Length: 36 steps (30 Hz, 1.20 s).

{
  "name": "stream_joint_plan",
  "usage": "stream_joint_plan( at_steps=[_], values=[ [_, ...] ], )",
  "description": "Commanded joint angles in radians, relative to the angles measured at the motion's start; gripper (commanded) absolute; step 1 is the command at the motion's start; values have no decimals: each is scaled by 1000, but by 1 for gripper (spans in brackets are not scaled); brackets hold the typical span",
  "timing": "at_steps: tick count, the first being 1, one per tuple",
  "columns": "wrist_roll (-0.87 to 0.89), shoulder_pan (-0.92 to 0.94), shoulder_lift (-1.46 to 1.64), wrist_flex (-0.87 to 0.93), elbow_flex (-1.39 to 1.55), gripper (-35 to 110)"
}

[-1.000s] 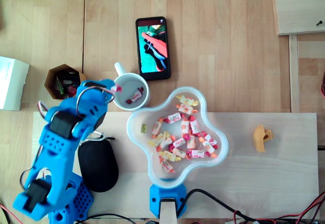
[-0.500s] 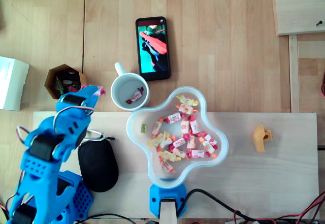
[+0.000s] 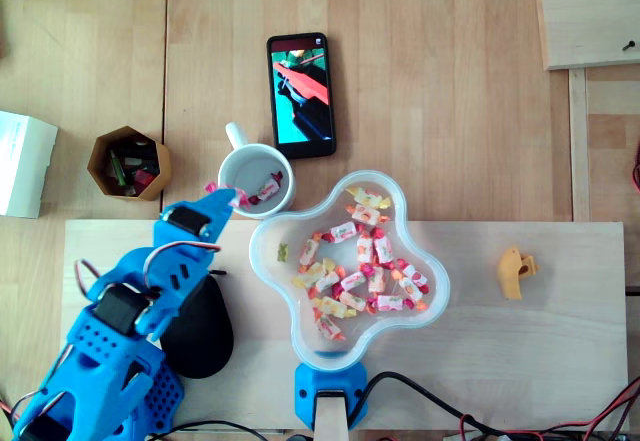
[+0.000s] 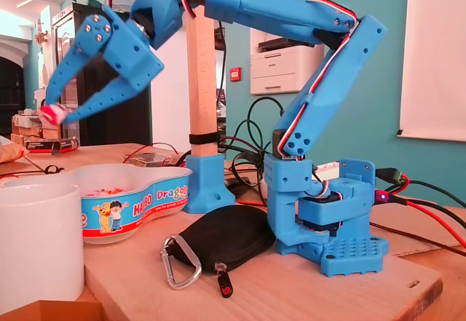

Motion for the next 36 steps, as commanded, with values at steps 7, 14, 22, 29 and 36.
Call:
stream_joint_plan(
  at_steps=[7,14,22,29,36],
  values=[
    [97,28,52,-18,110,-3],
    [110,26,52,-74,110,-3],
    [114,18,37,-298,186,-3],
    [115,18,38,-403,268,-3],
    [117,18,37,-440,299,-2]
  ],
)
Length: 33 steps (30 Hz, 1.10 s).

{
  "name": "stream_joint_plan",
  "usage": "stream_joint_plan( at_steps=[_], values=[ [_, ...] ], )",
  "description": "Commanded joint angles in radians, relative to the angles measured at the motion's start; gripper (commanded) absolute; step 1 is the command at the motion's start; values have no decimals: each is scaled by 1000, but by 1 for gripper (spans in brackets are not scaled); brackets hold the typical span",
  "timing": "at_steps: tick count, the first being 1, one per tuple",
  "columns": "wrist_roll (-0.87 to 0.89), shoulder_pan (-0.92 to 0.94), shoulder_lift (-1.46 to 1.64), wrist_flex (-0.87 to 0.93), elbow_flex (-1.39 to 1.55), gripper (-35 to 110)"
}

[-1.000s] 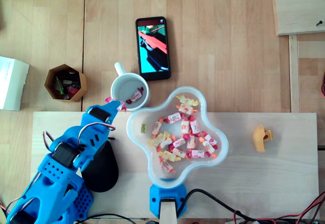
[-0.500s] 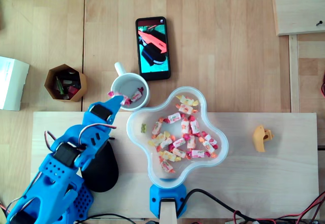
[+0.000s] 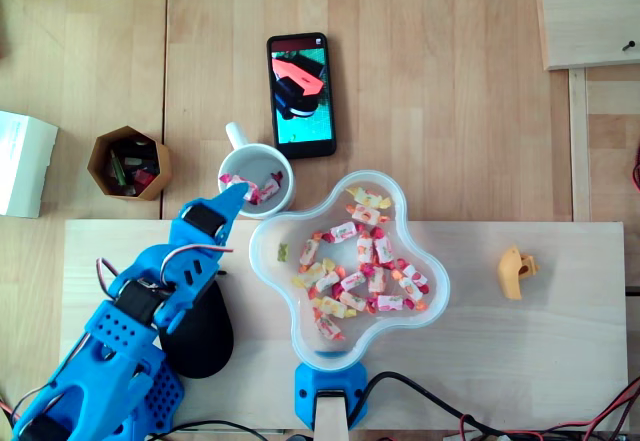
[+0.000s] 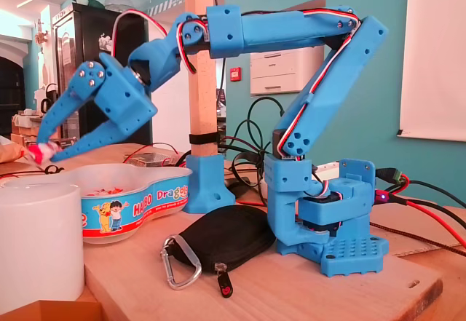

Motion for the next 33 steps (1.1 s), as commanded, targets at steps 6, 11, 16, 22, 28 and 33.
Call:
stream_joint_plan(
  at_steps=[6,11,16,22,28,33],
  values=[
    [-14,14,25,-61,-2,-2],
    [-14,14,-14,-64,-6,-2],
    [6,14,-57,-64,-21,-2],
    [18,14,-60,-64,-12,-2],
    [21,14,-61,-64,-12,-2],
    [18,14,-61,-64,-9,-2]
  ],
)
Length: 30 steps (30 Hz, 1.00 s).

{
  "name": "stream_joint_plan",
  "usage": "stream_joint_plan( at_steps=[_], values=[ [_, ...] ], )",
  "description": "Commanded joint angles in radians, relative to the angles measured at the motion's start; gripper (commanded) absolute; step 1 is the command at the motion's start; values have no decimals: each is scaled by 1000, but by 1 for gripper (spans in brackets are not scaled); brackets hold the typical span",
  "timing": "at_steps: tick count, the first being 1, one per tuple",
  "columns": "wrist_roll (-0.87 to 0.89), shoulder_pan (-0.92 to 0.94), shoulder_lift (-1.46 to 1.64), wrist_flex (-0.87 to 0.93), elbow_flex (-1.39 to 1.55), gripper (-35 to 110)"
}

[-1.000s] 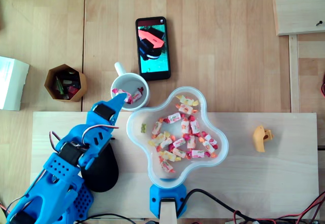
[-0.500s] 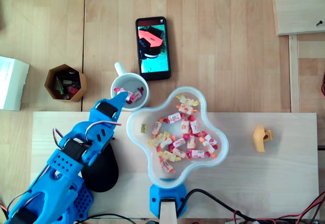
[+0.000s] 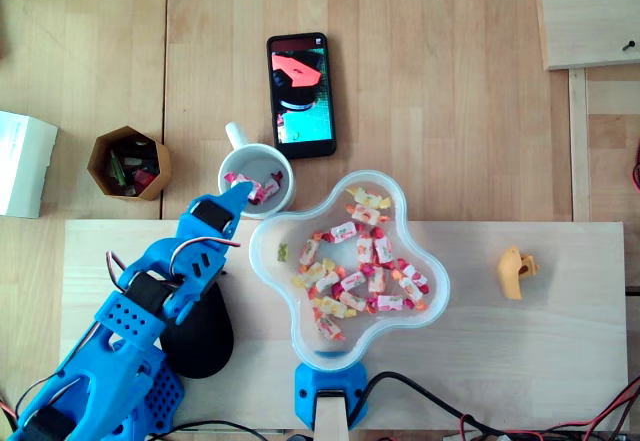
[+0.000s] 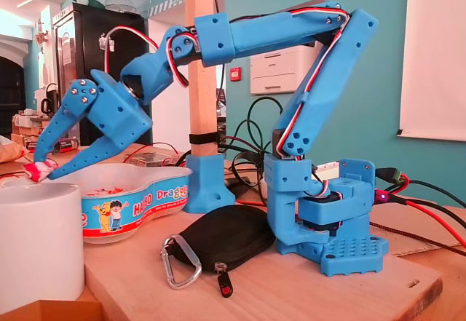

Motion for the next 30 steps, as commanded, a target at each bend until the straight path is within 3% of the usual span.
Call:
stream_joint_plan(
  at_steps=[1,9,19,30],
  values=[
    [-17,12,28,-11,-15,-2],
    [-23,12,28,-11,-18,1],
    [-25,12,28,-11,-8,19],
    [-26,-58,80,-12,-5,20]
  ],
)
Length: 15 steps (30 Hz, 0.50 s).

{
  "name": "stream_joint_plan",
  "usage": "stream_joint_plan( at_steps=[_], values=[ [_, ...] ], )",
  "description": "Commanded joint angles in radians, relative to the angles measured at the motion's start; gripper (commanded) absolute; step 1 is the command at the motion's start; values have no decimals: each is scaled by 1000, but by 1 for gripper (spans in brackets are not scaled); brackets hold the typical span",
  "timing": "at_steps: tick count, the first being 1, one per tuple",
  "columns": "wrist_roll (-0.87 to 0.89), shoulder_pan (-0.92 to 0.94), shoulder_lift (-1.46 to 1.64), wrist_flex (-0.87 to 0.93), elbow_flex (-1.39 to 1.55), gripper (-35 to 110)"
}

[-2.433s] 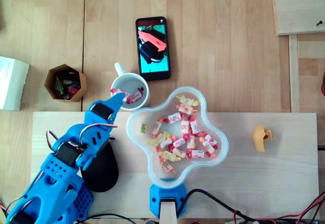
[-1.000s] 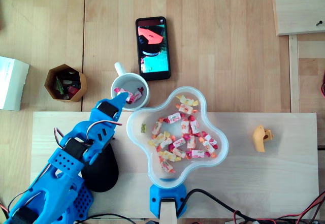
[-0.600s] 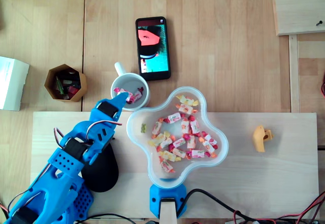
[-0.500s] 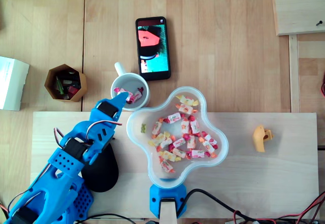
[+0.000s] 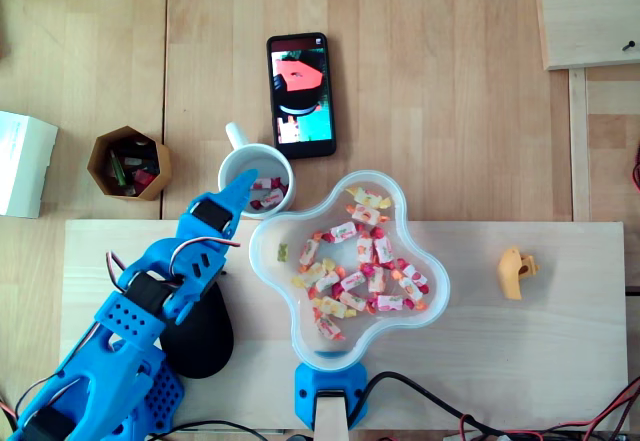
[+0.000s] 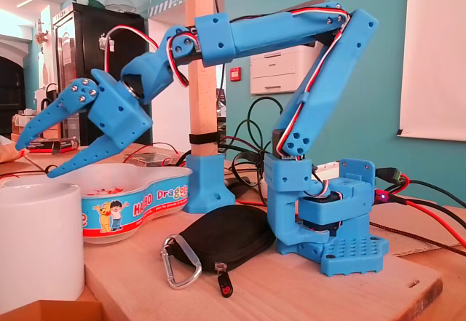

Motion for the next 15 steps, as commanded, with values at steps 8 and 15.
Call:
stream_joint_plan(
  at_steps=[8,15],
  values=[
    [-17,-354,445,-37,117,21],
    [2,-604,709,-327,425,21]
  ],
)
